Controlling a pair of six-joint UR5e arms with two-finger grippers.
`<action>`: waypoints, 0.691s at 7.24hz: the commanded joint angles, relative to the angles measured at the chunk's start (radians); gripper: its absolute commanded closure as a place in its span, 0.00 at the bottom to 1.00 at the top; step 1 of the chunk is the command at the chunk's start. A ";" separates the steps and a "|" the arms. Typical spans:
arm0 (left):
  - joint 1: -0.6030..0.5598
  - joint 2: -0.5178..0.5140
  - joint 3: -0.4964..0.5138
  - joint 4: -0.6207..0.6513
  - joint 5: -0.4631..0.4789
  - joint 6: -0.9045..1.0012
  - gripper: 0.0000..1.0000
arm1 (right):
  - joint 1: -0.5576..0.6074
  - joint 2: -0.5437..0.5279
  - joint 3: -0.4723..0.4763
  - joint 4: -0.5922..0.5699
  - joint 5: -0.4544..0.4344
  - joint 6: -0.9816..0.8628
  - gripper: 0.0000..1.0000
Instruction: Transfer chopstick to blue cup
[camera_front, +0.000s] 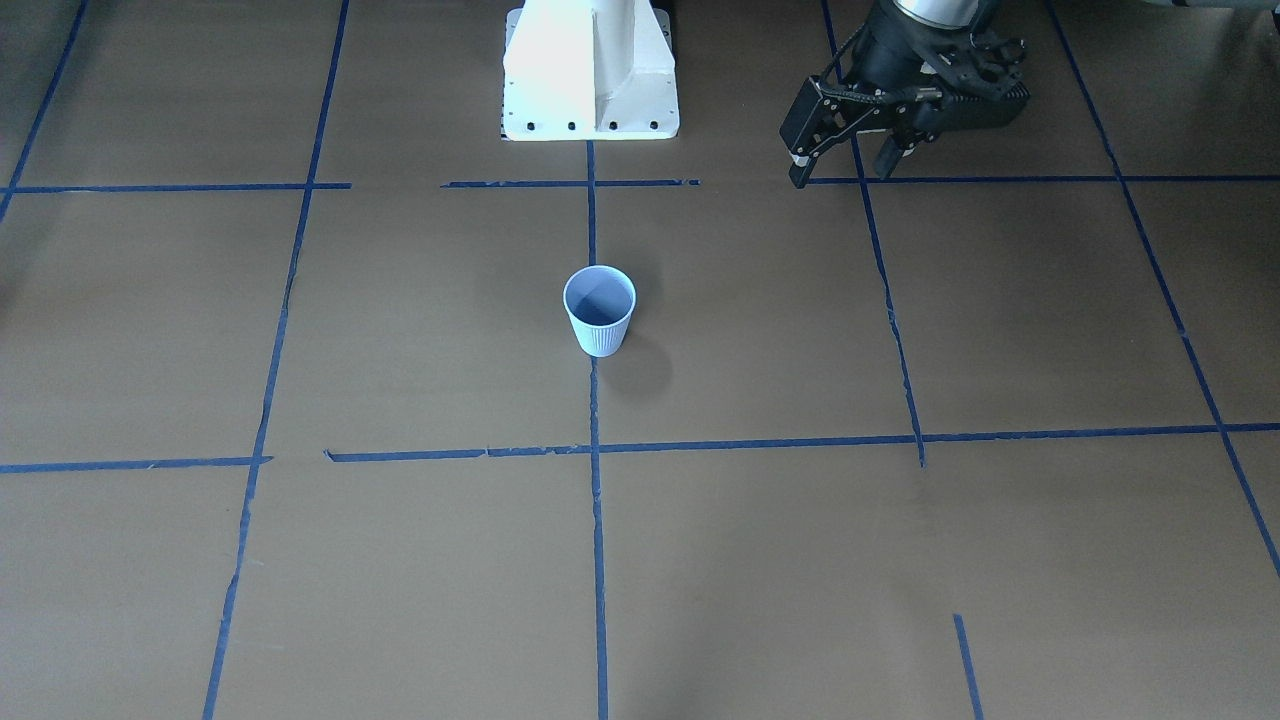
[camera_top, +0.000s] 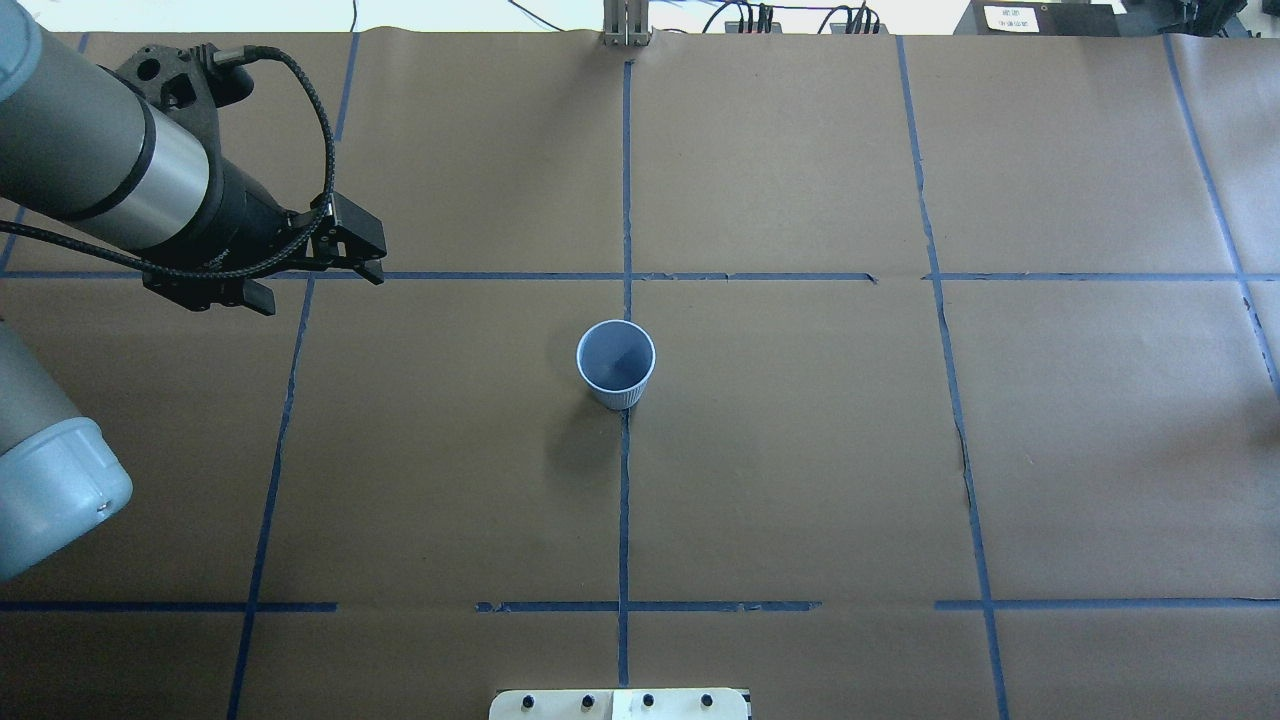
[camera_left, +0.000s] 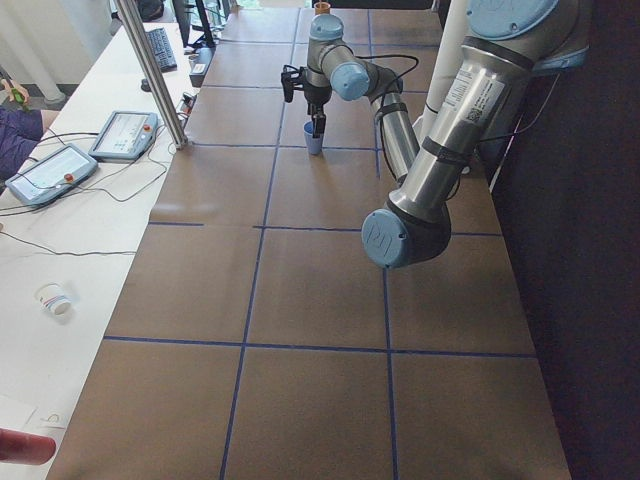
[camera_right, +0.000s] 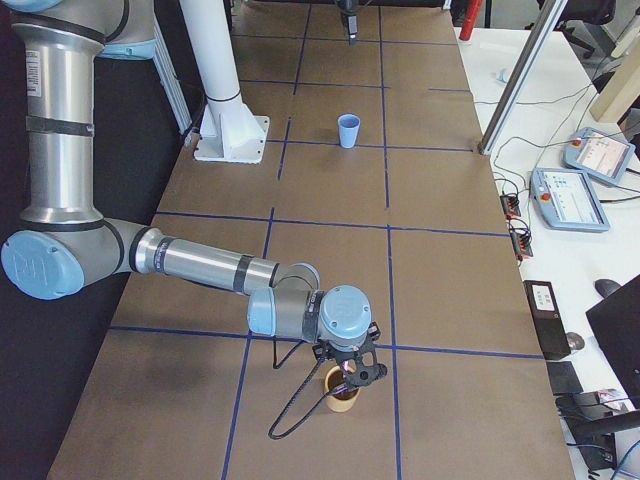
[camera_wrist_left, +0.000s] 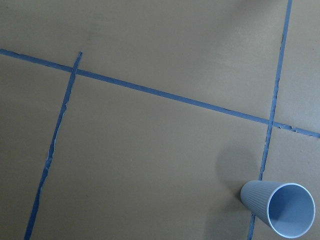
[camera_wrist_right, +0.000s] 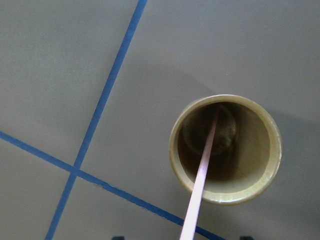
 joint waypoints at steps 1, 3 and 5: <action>0.000 0.000 -0.005 0.000 0.000 0.000 0.00 | 0.000 0.005 -0.007 0.000 0.000 0.001 0.54; 0.000 0.000 -0.007 0.000 0.000 0.000 0.00 | 0.000 0.004 -0.002 0.002 0.000 -0.004 0.78; 0.000 -0.001 -0.008 0.000 0.000 0.000 0.00 | 0.000 0.004 0.006 0.002 0.000 -0.010 0.92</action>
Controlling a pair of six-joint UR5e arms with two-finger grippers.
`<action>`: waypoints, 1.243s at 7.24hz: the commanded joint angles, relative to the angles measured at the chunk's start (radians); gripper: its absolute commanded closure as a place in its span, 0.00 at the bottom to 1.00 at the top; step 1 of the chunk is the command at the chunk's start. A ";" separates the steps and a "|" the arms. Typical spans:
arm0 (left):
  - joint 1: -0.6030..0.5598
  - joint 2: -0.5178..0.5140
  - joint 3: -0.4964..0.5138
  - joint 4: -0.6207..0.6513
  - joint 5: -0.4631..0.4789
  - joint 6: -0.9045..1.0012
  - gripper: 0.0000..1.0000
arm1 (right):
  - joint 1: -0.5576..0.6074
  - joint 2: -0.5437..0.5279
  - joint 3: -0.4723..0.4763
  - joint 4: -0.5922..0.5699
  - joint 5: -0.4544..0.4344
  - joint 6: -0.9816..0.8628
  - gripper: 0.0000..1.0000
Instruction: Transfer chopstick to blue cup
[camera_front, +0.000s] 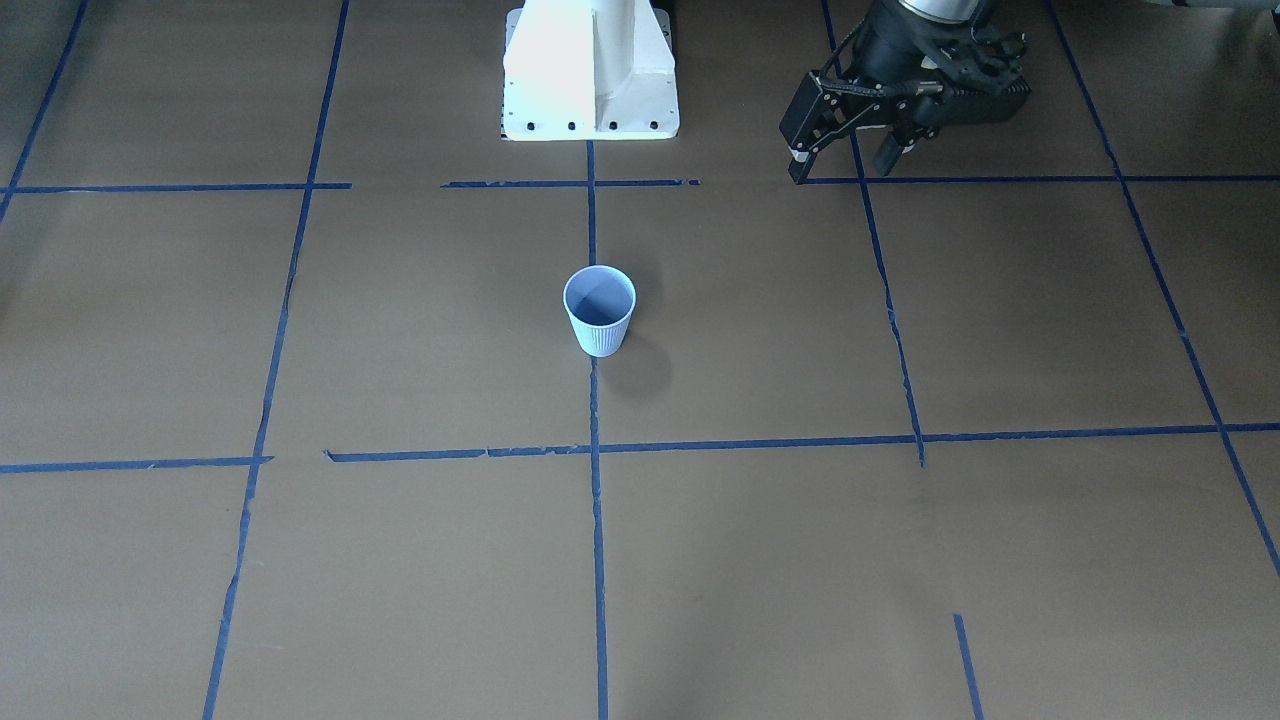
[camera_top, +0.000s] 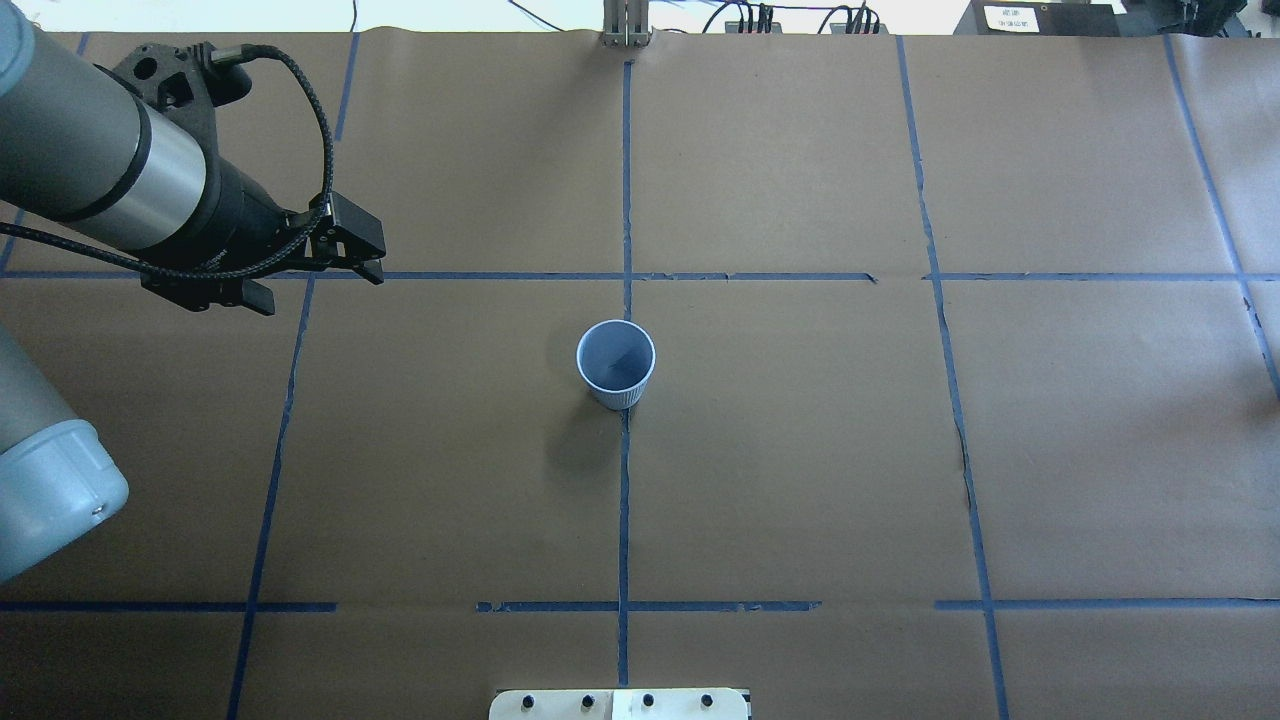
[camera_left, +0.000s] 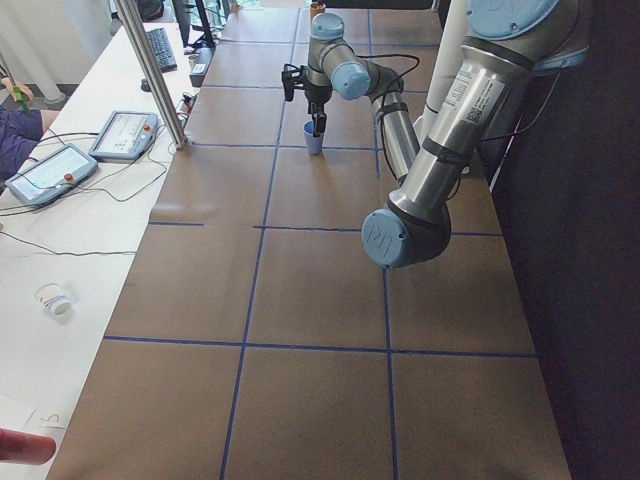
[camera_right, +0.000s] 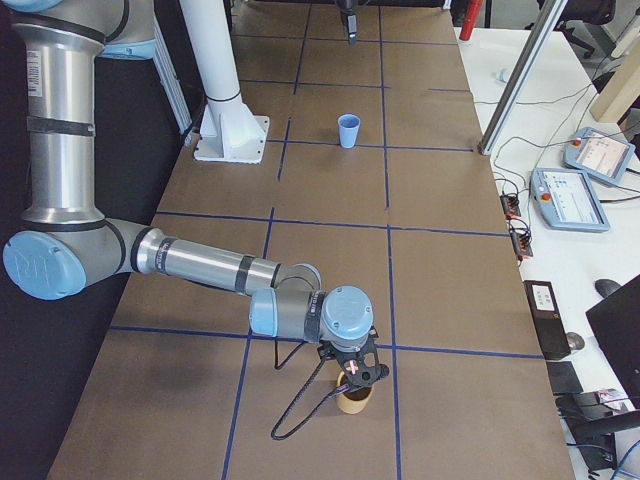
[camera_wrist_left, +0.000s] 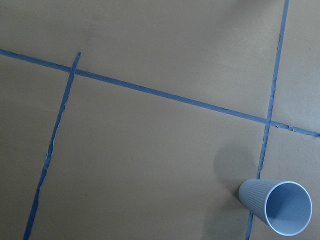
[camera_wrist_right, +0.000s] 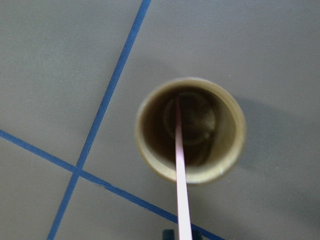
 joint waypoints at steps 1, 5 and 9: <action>0.000 -0.001 -0.006 0.000 0.000 0.000 0.00 | 0.000 0.001 0.015 0.000 0.000 -0.005 0.96; 0.002 -0.003 -0.011 0.000 0.000 0.000 0.00 | 0.002 -0.013 0.040 0.000 0.005 0.007 1.00; 0.002 -0.006 -0.016 0.000 0.000 -0.002 0.00 | 0.086 -0.025 0.086 -0.017 0.009 0.009 1.00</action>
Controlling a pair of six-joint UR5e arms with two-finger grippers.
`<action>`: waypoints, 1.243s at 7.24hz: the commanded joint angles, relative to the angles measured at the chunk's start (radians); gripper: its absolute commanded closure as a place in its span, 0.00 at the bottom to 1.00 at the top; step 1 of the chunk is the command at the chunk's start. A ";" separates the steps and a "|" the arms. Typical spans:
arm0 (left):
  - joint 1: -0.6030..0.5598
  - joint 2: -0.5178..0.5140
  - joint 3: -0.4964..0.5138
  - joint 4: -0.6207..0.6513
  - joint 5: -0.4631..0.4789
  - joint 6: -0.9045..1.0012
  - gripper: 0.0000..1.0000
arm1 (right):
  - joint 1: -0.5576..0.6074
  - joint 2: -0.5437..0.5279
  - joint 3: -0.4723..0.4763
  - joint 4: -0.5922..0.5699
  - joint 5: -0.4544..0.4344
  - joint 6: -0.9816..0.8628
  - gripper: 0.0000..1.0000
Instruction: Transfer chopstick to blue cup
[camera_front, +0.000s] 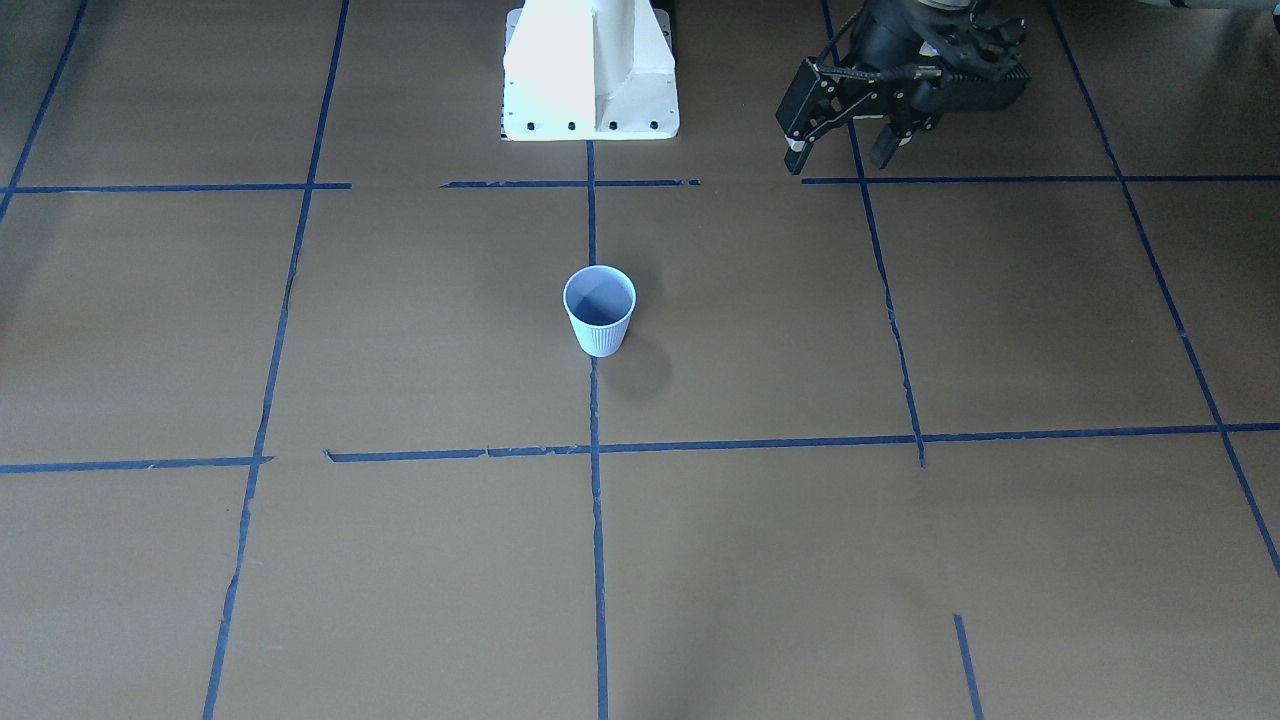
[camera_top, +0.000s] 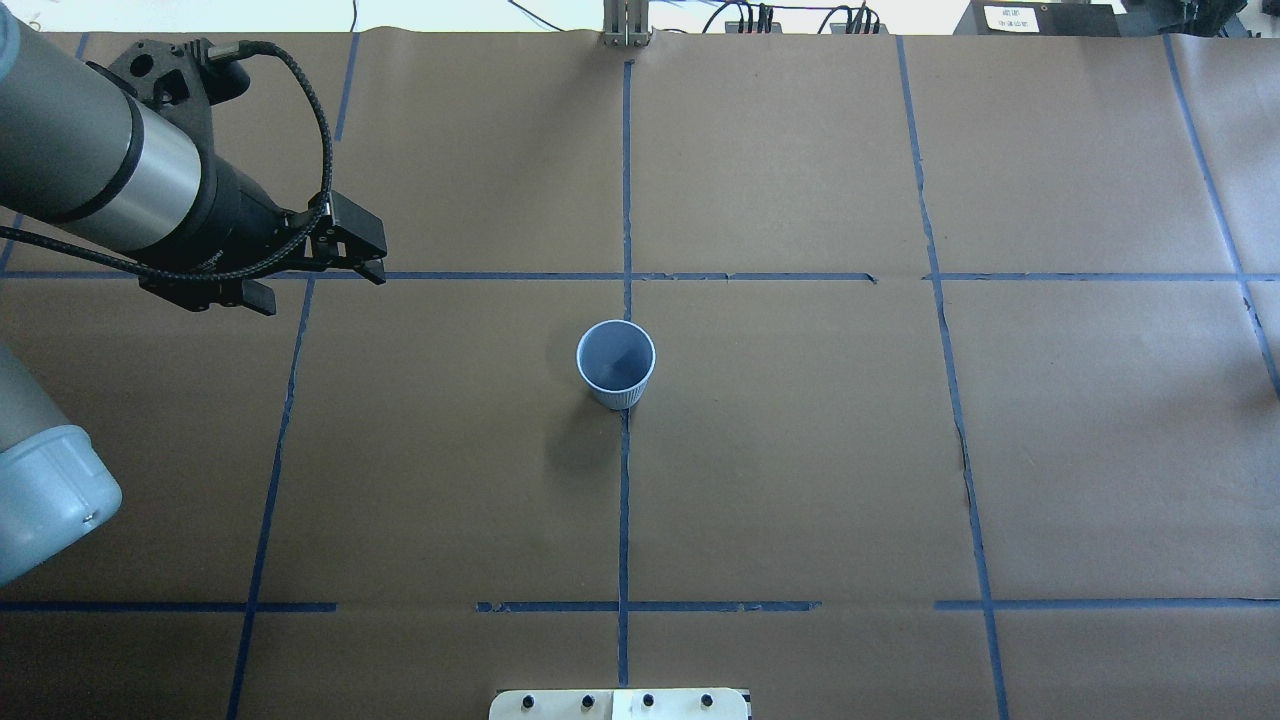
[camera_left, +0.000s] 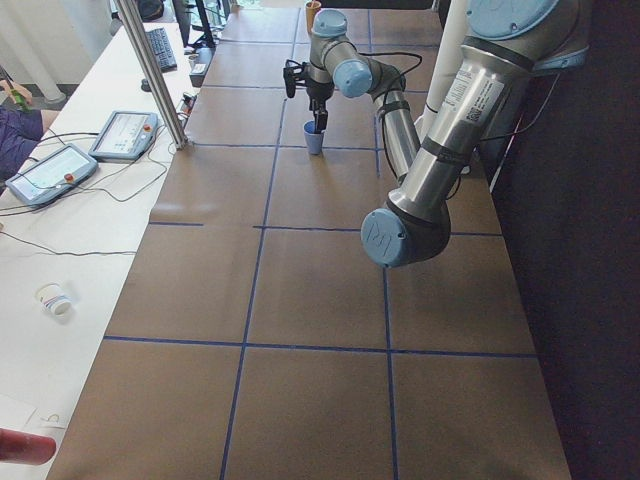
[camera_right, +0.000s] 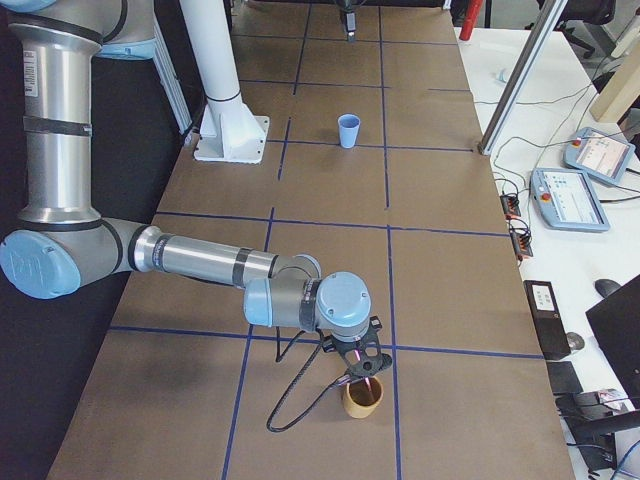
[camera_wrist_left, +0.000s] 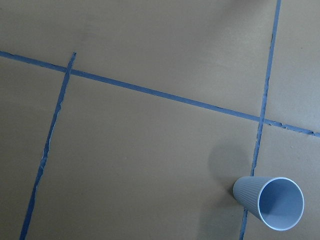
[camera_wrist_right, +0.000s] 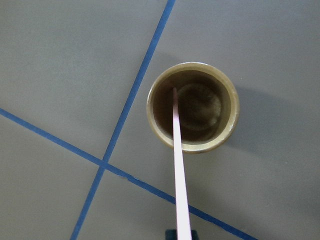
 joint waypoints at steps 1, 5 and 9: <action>-0.002 -0.001 -0.002 0.000 0.000 -0.001 0.00 | 0.046 -0.036 0.041 -0.009 0.002 0.000 1.00; 0.000 0.002 -0.002 0.000 0.000 -0.001 0.00 | 0.100 -0.039 0.325 -0.361 -0.010 0.000 1.00; -0.001 0.008 -0.010 0.000 0.000 0.001 0.00 | 0.073 -0.017 0.587 -0.590 -0.043 0.000 1.00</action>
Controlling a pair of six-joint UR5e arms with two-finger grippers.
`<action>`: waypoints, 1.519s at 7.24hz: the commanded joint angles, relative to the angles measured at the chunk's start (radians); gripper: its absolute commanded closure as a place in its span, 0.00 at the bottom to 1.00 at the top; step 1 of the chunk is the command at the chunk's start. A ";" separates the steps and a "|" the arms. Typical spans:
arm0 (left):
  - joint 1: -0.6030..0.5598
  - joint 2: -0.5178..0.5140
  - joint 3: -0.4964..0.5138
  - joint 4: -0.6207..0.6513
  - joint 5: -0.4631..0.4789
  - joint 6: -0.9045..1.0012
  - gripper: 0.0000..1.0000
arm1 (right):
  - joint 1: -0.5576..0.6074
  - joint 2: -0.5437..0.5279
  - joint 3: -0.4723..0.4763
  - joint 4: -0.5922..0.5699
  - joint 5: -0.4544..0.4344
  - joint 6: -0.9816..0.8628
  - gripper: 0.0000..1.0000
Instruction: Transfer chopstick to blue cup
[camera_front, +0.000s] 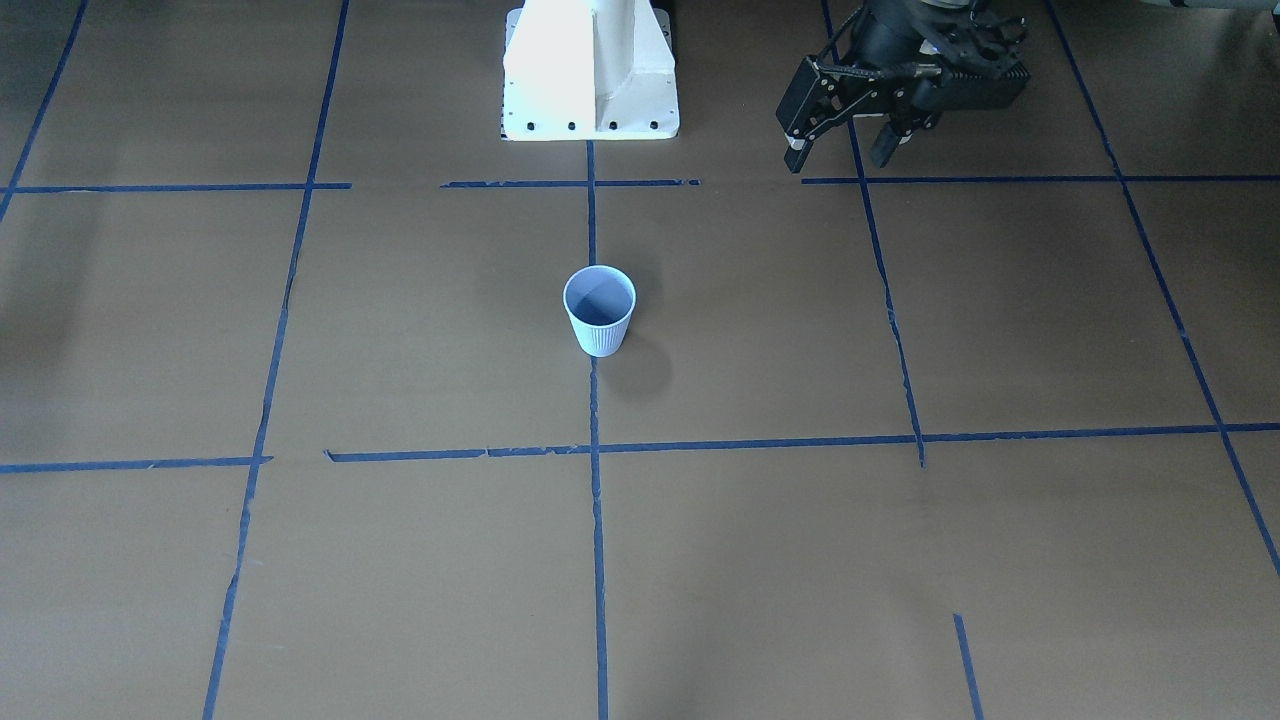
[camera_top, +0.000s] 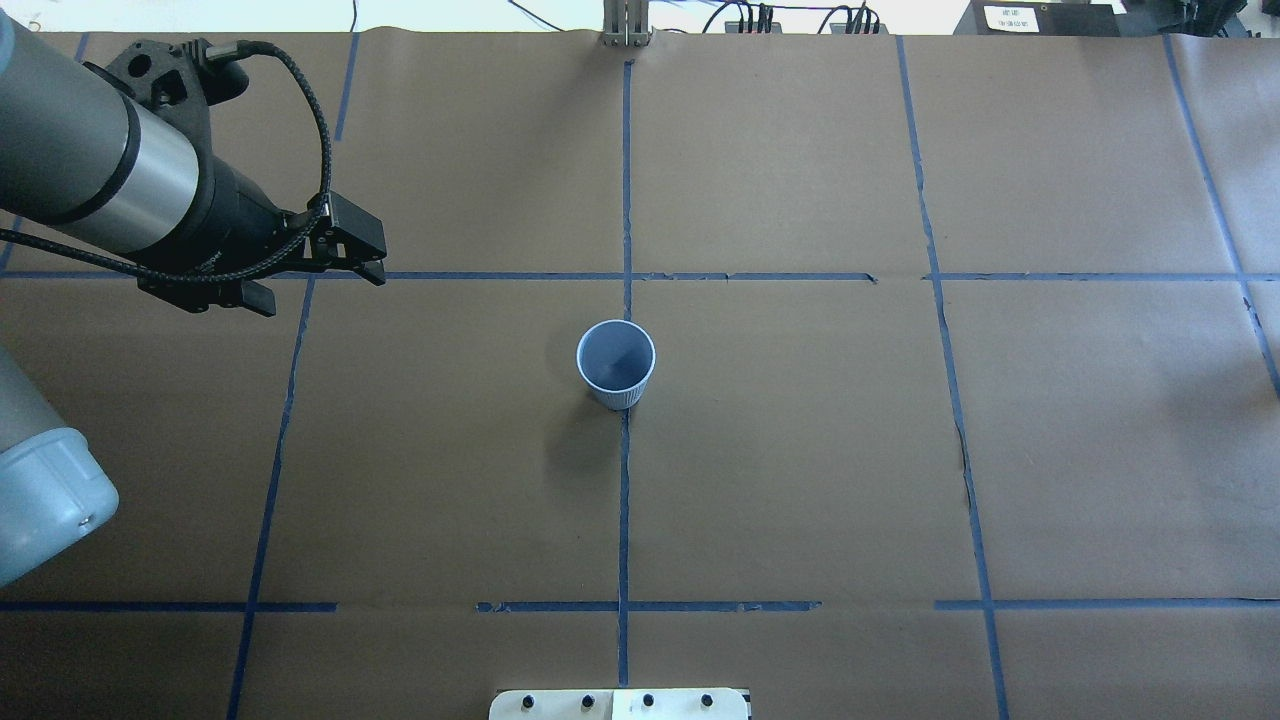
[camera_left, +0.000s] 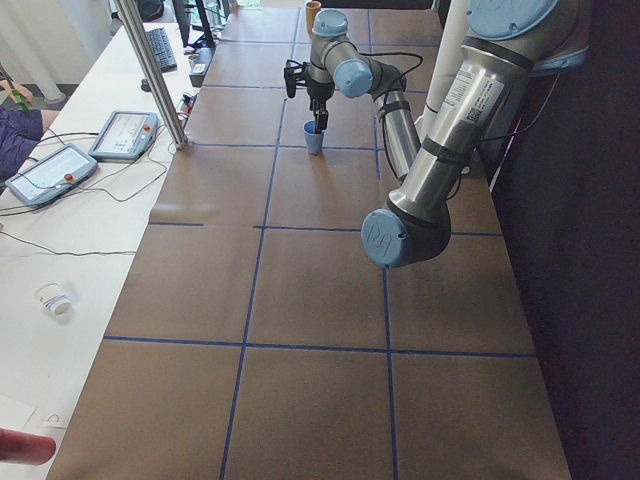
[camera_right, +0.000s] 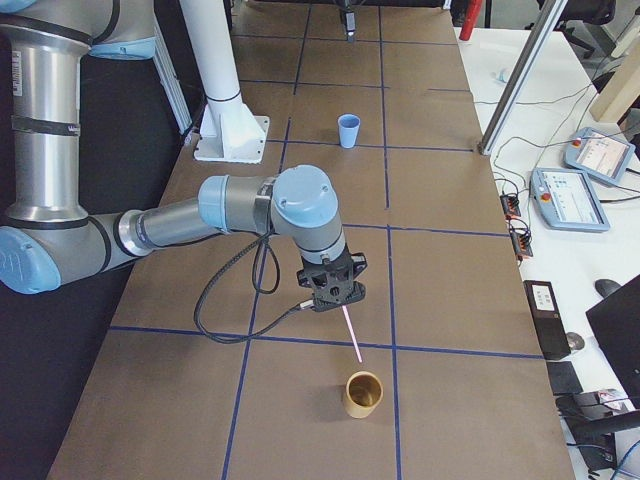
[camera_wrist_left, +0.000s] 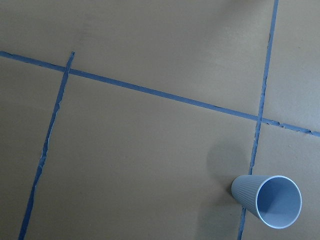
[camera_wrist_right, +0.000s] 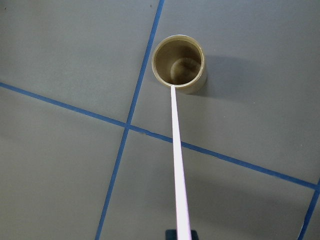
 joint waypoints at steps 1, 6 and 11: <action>-0.002 0.007 -0.004 0.000 0.000 0.001 0.00 | -0.122 0.121 0.144 -0.169 -0.013 0.002 1.00; -0.088 0.160 -0.046 0.002 0.003 0.215 0.00 | -0.613 0.804 0.120 -0.566 -0.004 0.172 1.00; -0.287 0.365 -0.046 0.000 -0.073 0.588 0.00 | -0.921 1.036 -0.077 -0.310 -0.015 0.417 1.00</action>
